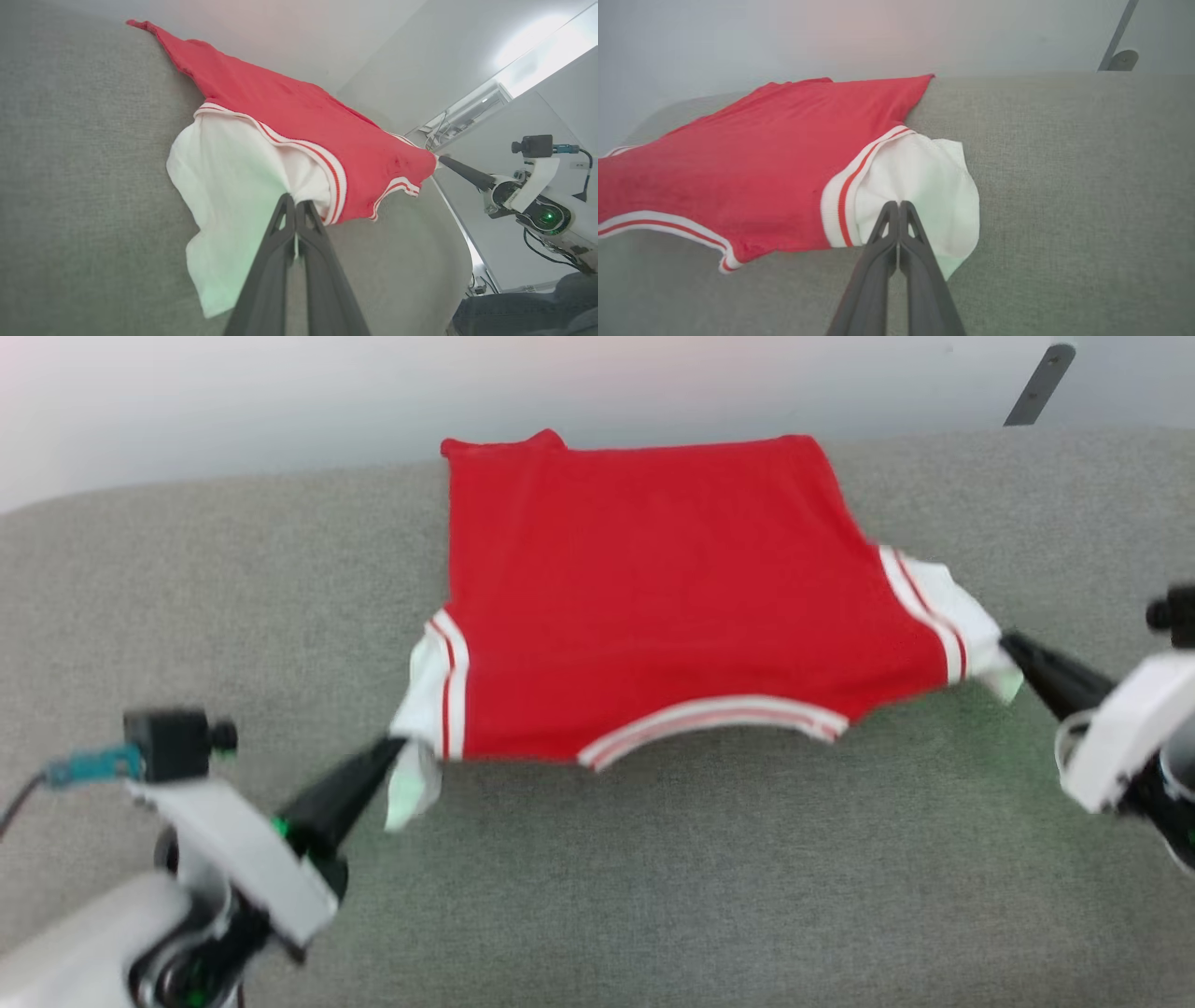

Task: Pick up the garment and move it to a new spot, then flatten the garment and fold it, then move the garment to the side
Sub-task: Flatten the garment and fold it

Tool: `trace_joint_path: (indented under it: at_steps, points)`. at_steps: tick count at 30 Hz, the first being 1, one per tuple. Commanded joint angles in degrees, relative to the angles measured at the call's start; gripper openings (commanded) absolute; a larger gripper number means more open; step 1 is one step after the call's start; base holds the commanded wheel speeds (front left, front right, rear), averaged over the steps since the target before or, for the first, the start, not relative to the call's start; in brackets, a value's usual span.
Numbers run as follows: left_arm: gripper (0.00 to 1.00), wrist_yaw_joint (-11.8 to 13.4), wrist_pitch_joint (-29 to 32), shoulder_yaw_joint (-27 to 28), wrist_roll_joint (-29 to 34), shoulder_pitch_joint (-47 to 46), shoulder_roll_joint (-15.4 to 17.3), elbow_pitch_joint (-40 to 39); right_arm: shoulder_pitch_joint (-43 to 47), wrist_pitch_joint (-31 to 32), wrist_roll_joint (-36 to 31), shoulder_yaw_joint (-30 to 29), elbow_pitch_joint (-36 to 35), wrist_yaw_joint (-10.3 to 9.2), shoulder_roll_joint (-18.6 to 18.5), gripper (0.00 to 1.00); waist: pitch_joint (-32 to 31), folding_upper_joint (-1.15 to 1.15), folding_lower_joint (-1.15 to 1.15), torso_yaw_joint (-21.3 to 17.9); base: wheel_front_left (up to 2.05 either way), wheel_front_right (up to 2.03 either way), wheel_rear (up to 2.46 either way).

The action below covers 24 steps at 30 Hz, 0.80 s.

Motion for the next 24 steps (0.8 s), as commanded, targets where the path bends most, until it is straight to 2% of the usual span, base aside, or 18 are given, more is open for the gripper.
trace_joint_path:
  at_steps: [1, 7, 8, 9, 14, 17, 24]
  points:
    - [0.00, 0.0, -0.4, -0.5, 0.8, 2.4, 1.6, -1.7, 2.5, 0.2, 1.0, -0.7, -1.6, -0.06, -1.6, 0.00, -1.1, 0.00, 0.00, -0.1, 0.00, 0.00, 0.00]
    - [0.00, 0.0, -0.9, -2.6, 1.5, 9.1, 6.5, -8.6, 11.1, 1.9, 0.7, -2.7, -8.9, -0.06, -6.3, 0.00, -2.5, 0.00, 0.00, -0.3, 0.00, 0.00, 0.00]
    - [0.00, 0.0, -0.9, -2.6, 1.5, 9.1, 6.5, -8.6, 11.1, 1.9, 0.7, -2.7, -8.9, -0.06, -6.3, 0.00, -2.5, 0.00, 0.00, -0.3, 0.00, 0.00, 0.00]
    - [0.00, 0.0, -1.0, -3.3, 2.0, 10.9, 7.9, -10.7, 13.6, 3.0, 0.0, -3.2, -11.2, -0.06, -7.6, 0.00, -2.7, 0.00, 0.00, -0.4, 0.00, 0.00, 0.00]
    - [0.00, 0.0, -1.1, -4.4, 2.1, 14.5, 10.7, -14.6, 19.1, 5.0, -0.5, -5.4, -15.5, -0.06, -10.1, 0.00, -2.8, 0.00, 0.00, -0.5, 0.00, 0.00, 0.00]
    - [0.00, 0.7, -1.3, -5.4, 2.5, 17.5, 13.4, -19.1, 24.8, 7.2, -1.4, -8.3, -19.4, -0.06, -12.2, 0.00, -2.4, 0.00, 0.00, -0.4, 0.00, 0.00, 0.00]
    - [0.00, 2.5, -1.5, -4.0, 2.8, 19.9, 14.9, -21.7, 33.3, 10.5, -3.0, -14.5, -24.6, -0.06, -13.4, 0.00, -1.7, 0.00, 0.00, 0.4, 0.00, 0.00, 0.00]
